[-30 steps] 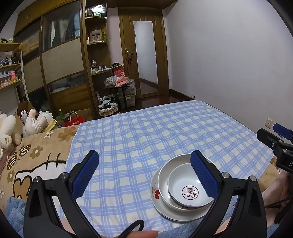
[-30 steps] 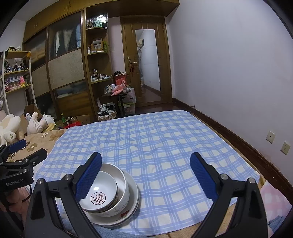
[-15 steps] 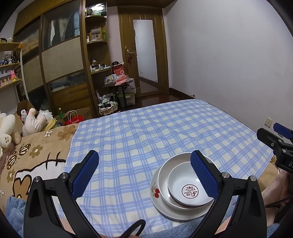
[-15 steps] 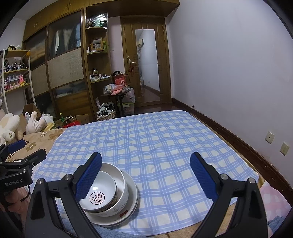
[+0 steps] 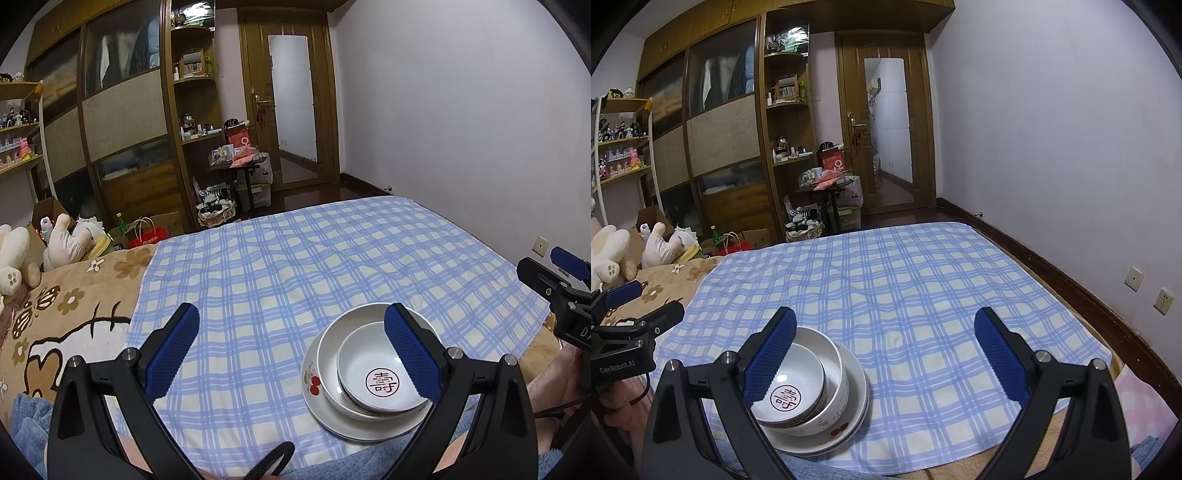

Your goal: Organize plates and bowls

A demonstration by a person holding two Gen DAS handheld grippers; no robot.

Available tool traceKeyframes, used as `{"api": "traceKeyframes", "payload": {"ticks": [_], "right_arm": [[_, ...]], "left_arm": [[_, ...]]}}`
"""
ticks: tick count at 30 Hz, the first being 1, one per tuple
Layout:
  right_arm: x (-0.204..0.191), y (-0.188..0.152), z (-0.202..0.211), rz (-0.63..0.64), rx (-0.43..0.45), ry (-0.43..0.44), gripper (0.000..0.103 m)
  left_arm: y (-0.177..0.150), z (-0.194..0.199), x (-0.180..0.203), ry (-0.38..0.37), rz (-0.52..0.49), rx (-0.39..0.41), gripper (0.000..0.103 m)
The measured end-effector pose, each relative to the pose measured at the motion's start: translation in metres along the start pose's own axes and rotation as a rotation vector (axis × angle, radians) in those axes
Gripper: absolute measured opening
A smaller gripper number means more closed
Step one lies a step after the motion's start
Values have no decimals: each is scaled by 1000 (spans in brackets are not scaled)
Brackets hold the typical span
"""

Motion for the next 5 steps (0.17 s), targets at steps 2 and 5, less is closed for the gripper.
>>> {"api": "traceKeyframes", "payload": {"ticks": [2,5], "right_arm": [[0,0,0,0,0,0,101],[0,0,0,1,0,-1,101]], "left_arm": [[0,0,0,0,1,1,99],[0,0,0,1,-1,0,99]]}}
Point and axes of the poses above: each gripper's, at about its wrist camera, not at the fingertips, and z roughly against the way its jaws point, x to its right, y to its top, the point moved 4 cm from there along -z, roughly the way its jaws point, and after that the axes turned 11 degrees about y, right-handed, at the moved point
